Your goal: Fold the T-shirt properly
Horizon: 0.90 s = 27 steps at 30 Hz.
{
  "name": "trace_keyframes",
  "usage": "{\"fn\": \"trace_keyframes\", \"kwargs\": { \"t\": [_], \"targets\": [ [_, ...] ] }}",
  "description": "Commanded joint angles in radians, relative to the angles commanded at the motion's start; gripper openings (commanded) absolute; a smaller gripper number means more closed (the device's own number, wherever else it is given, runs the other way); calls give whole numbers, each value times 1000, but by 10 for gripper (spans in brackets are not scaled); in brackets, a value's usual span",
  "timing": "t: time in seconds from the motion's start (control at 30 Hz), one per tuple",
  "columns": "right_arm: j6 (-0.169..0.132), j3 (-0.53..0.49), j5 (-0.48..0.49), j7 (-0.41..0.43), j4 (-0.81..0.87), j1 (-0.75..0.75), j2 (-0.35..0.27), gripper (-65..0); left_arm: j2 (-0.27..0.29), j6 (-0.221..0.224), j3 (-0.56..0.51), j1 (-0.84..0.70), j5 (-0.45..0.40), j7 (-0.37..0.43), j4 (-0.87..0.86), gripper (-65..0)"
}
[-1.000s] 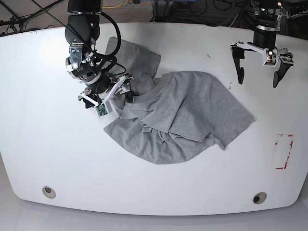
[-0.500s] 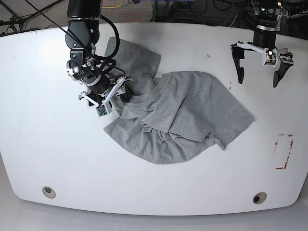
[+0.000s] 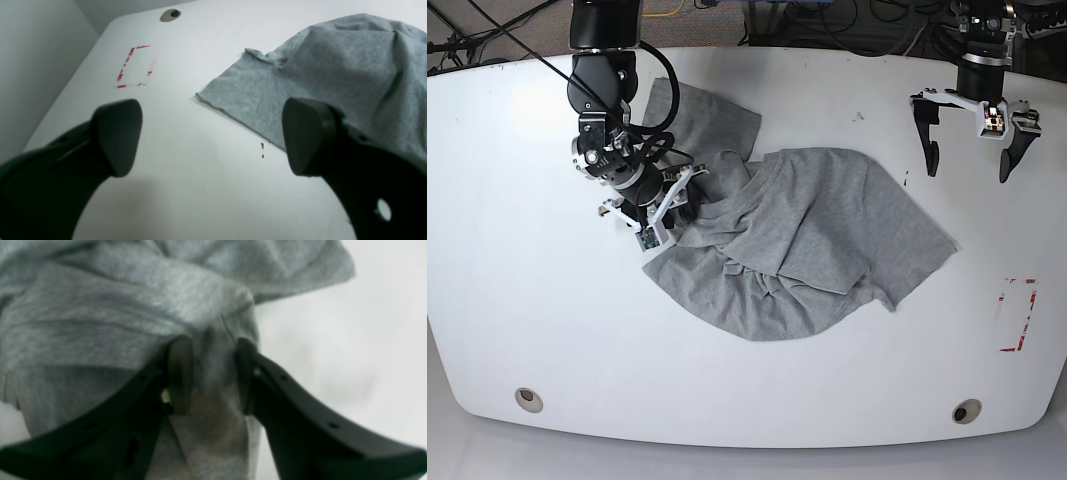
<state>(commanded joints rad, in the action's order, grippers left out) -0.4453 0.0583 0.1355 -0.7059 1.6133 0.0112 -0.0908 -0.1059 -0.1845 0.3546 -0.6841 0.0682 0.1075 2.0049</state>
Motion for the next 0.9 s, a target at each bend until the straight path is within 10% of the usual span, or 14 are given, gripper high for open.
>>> {"fn": "trace_keyframes", "kwargs": {
  "t": [0.9],
  "targets": [
    [-7, 22, 83, -13, 44, -46, -48, -225, 0, 0, 3, -3, 3, 0, 0, -9]
  ]
}}
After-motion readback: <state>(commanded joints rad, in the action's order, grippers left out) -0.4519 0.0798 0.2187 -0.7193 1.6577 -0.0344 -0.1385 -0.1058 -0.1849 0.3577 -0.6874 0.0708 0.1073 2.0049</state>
